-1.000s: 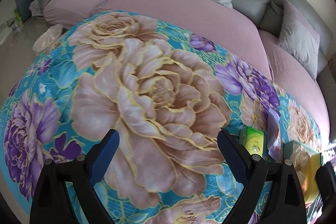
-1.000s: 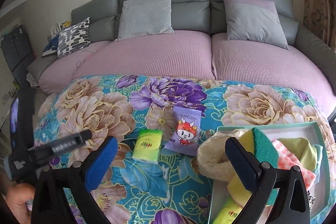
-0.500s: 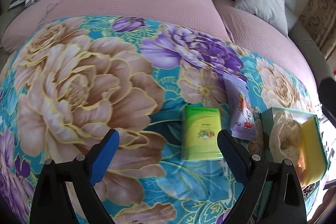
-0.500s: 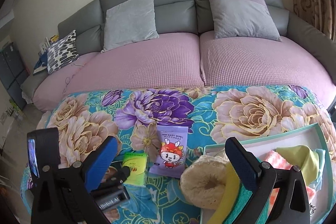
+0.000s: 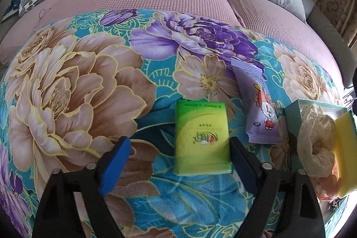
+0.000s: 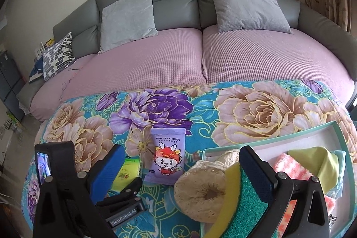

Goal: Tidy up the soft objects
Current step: 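Grasp the green tissue pack with the left tool while the right tool grasps the wipes pouch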

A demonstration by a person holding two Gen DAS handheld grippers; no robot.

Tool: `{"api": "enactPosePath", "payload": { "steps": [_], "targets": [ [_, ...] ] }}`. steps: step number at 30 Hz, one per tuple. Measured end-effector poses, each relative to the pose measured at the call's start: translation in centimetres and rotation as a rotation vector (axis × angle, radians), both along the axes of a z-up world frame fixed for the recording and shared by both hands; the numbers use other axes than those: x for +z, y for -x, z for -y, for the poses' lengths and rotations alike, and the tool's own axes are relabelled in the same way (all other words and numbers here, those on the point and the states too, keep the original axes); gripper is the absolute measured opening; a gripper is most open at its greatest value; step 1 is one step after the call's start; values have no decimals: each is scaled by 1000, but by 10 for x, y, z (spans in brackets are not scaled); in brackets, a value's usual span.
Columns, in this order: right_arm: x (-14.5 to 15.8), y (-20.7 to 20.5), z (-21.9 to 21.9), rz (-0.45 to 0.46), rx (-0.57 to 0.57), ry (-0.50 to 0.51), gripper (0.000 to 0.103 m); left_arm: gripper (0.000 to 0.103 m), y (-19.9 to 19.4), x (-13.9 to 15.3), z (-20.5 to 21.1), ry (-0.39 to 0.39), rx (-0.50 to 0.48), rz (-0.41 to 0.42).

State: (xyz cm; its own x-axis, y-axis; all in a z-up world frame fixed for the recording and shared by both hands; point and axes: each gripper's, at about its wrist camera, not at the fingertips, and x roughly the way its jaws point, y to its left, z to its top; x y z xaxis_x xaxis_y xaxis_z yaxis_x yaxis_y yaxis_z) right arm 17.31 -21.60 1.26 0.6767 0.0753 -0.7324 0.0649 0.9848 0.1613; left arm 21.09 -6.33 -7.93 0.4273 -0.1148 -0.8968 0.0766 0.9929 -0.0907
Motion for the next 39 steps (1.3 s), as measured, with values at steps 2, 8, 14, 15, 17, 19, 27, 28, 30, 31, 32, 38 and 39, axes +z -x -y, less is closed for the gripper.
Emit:
{"api": "enactPosePath", "payload": {
  "steps": [2, 8, 14, 15, 17, 19, 27, 28, 30, 31, 32, 38, 39],
  "targets": [
    [-1, -1, -2, -4, 7, 5, 103, 68, 0, 1, -4, 7, 10, 0],
    [-5, -2, -14, -15, 33, 29, 103, 49, 1, 5, -9, 37, 4, 4],
    [-11, -5, -28, -33, 63, 49, 103, 49, 0, 6, -17, 52, 20, 5],
    [-12, -7, -31, -37, 72, 46, 103, 49, -1, 6, -22, 46, 37, 6],
    [-16, -11, -37, -48, 101, 38, 103, 49, 0, 7, -32, 25, 76, 8],
    [-20, -15, -44, -63, 127, 42, 103, 49, 0, 7, -46, 10, 123, 5],
    [-35, -42, -59, -136, 232, -24, 82, 49, 4, 10, -95, -11, 278, -7],
    [-38, -46, -59, -151, 233, -18, 79, 49, 4, 10, -100, -3, 289, -9],
    [-45, -54, -59, -177, 226, 9, 72, 49, 5, 10, -106, 10, 304, -12],
    [-49, -58, -58, -194, 223, 20, 65, 49, 5, 10, -108, 15, 309, -14],
    [-53, -62, -57, -213, 222, 24, 59, 49, 5, 10, -109, 19, 313, -15],
    [-74, -76, -48, -278, 171, 63, 35, 49, 6, 10, -111, 30, 314, -17],
    [-75, -76, -47, -279, 165, 72, 31, 49, 5, 10, -110, 31, 314, -19]
  ]
}}
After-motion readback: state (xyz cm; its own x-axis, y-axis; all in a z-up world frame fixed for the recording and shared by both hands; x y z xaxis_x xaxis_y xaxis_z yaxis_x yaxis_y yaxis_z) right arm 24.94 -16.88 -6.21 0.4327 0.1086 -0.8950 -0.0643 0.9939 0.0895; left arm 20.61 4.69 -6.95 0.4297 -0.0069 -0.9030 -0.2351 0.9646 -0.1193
